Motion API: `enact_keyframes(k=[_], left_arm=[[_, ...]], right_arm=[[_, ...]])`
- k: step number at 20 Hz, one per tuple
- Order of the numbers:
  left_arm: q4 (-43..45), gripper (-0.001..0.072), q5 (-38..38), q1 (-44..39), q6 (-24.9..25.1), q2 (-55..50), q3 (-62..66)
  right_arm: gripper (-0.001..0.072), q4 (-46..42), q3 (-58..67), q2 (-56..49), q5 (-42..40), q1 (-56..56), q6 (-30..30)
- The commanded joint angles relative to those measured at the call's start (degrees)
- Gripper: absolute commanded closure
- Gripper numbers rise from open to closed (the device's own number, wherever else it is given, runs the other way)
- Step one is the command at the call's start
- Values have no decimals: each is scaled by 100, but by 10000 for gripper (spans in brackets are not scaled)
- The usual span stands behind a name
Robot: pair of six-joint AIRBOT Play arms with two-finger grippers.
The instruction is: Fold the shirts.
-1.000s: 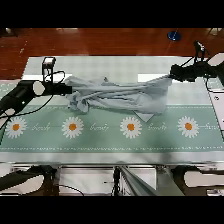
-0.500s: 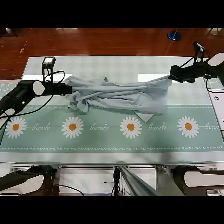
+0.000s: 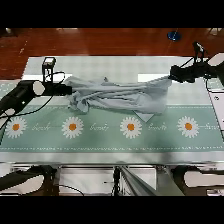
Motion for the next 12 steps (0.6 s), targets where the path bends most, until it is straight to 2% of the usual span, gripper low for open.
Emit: enact_keyframes(k=[1,6,12], left_arm=[[2,667,-15,-2,2,-4,-2],[2,668,63,-2,0,-4,-2],[2,667,879,-2,0,-4,4]], right_arm=[[697,-4,-2,-2,11,0,2],[698,-87,-2,-2,-85,2,0],[697,-151,-2,-2,-717,2,-105]])
